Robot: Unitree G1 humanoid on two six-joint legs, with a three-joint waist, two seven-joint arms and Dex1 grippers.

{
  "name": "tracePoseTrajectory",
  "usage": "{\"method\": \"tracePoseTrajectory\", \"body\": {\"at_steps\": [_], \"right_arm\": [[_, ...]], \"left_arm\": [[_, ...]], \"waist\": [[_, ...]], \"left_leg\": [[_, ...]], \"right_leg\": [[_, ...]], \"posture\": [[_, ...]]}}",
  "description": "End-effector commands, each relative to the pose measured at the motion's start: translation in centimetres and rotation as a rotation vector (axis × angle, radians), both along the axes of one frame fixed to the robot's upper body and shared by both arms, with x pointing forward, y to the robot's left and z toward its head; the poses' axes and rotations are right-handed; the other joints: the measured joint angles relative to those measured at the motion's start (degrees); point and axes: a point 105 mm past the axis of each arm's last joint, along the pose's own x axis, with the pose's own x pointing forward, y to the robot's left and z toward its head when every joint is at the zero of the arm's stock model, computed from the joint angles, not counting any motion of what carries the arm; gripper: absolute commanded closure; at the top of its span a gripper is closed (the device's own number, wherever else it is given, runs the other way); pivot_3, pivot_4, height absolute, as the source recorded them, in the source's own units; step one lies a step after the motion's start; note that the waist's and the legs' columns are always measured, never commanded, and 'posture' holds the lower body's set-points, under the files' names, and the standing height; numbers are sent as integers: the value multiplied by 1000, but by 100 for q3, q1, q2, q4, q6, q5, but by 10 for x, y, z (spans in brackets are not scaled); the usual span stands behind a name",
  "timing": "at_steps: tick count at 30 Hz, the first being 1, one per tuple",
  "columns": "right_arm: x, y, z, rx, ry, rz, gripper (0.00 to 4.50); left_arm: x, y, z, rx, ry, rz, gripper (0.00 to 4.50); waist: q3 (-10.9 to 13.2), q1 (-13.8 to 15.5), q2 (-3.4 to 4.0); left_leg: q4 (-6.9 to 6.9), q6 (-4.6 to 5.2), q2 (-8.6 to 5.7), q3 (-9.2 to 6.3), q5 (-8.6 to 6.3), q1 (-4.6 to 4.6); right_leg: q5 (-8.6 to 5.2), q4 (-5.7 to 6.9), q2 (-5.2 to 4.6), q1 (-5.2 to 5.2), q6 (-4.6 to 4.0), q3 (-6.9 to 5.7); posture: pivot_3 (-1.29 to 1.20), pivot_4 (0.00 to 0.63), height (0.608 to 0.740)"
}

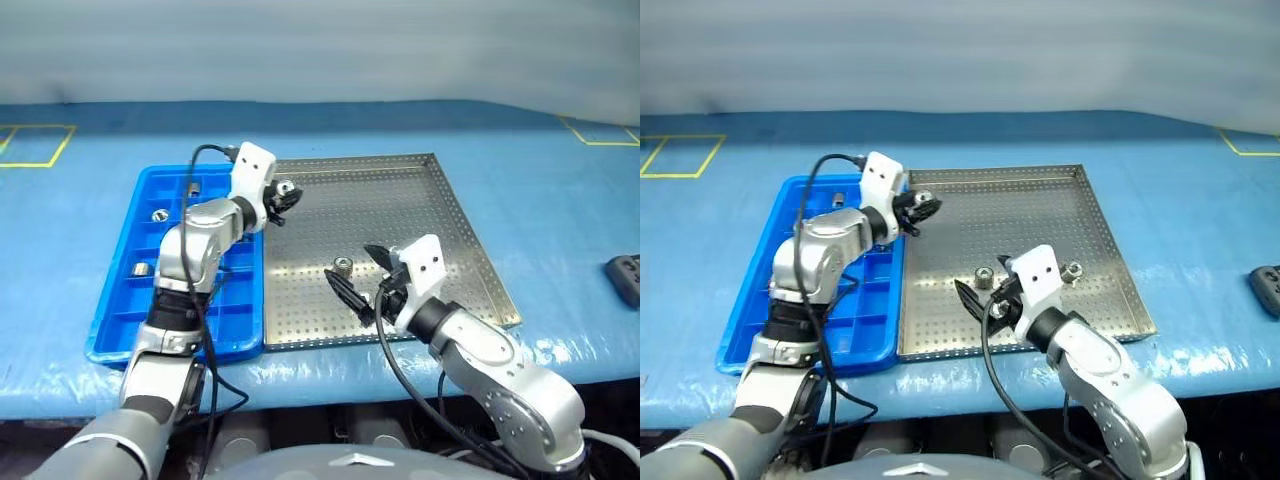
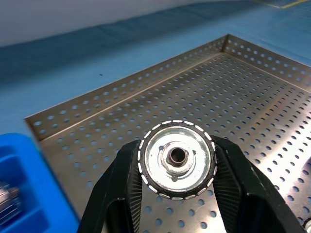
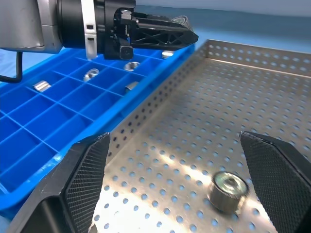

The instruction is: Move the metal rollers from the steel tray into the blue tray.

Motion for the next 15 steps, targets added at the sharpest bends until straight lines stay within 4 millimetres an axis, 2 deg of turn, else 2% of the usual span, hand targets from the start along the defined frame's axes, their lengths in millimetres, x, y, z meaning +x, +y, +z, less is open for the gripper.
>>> {"method": "tracePoseTrajectory", "body": {"at_steps": [1,4,8,15], "right_arm": [[2,21,8,-4,-31,143,0],[7,33,7,-20,-41,213,0],[10,49,4,-21,-35,307,0],[5,65,2,-11,-30,412,0]], "left_arm": [[-18,27,30,12,-174,69,2797],[-33,45,27,36,-189,114,2797],[-57,71,8,79,-140,189,2797],[-88,86,-24,77,-6,266,2797]], "waist": [[0,111,0],[1,284,-2],[1,468,-2],[2,702,-2]], "left_leg": [[-1,0,-1,-1,0,-1],[-1,0,-1,1,0,-2],[0,1,-2,0,-1,-5],[5,0,0,-9,0,-7]], "right_leg": [[0,-1,-1,1,0,-1],[0,-5,-2,1,-1,-5],[1,-11,-8,4,-4,-13],[-2,-10,-10,9,-4,-31]], "posture": [[206,150,740],[257,150,740],[310,150,740],[372,150,740]]}}
